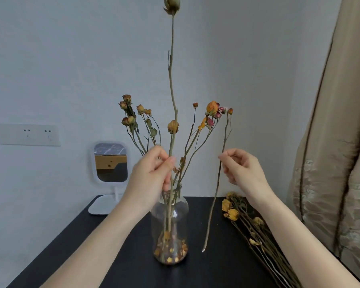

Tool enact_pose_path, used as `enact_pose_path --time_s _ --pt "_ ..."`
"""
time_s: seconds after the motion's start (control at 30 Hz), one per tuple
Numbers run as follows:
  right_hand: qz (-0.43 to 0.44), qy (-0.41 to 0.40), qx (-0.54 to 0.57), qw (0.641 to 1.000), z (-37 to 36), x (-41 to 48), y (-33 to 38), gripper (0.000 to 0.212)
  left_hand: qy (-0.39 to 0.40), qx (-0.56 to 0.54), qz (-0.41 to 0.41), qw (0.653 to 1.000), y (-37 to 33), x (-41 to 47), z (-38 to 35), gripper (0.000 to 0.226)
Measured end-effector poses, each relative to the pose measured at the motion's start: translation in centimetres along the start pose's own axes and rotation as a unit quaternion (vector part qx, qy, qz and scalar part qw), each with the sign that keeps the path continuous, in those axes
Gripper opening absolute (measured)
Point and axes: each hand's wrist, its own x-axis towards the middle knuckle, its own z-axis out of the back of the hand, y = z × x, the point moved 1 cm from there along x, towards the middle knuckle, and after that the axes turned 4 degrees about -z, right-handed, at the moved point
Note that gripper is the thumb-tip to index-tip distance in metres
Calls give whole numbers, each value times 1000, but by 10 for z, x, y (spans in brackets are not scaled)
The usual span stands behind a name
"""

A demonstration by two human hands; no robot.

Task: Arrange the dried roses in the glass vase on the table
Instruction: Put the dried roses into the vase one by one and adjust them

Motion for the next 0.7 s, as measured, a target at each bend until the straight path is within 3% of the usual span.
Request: enact_pose_path --time_s 0.33,0.53,0.7 --pt "109 -30 134 984 -24 26 64 14 -120 80 -49 988 -1 60 5 23" --pt "125 -39 146 981 -38 36 62 8 -98 159 -36 982 15 55 2 24" --pt "136 -38 92 986 -50 40 49 7 -76 212 -19 974 33 46 -8 14"
